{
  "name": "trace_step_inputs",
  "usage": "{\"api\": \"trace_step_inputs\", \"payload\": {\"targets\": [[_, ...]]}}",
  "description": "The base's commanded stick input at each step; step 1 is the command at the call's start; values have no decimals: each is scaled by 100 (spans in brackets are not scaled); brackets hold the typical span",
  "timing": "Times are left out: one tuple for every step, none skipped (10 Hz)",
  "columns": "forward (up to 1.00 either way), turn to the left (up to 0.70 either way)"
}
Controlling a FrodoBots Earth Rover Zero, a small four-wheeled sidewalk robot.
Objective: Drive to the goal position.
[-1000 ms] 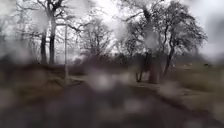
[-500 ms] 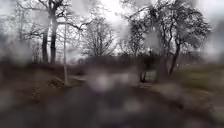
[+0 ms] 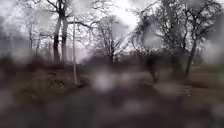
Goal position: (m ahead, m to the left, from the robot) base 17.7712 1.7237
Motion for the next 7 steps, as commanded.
{"api": "trace_step_inputs", "payload": {"targets": [[100, 0], [100, 0], [100, 0], [100, 0], [100, 0], [100, 0], [100, 0]]}}
